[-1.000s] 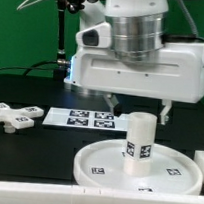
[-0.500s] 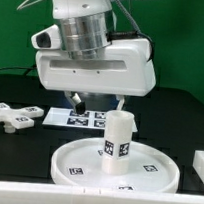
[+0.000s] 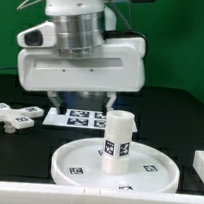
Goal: Assemble round table
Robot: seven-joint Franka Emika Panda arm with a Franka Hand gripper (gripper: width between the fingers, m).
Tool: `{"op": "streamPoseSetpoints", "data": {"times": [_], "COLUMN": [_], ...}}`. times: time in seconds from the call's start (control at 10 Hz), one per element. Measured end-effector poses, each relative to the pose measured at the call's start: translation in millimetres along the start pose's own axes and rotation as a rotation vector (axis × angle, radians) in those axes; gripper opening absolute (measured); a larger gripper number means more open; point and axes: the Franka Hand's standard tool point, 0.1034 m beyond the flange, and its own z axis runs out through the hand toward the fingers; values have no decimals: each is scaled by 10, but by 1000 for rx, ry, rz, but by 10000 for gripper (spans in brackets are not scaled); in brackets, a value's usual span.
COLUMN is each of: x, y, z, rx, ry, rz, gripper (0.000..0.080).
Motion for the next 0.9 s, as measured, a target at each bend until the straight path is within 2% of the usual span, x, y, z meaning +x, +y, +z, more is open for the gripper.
{"op": "streamPoseSetpoints", "data": {"times": [0.3,0.4,0.5,0.6,0.8,0.9], "x": [-4,22,71,44,19,17], "y": [-2,-16,-66,-2,138,124], "z": [15,23,52,87,87,93], "rx": [-1,-17,-44,-63,-83,-80], "ry": [-2,9,35,43,38,37], "rz": [10,-39,-147,-306,-458,-442], "gripper": [649,649,649,649,649,649]}}
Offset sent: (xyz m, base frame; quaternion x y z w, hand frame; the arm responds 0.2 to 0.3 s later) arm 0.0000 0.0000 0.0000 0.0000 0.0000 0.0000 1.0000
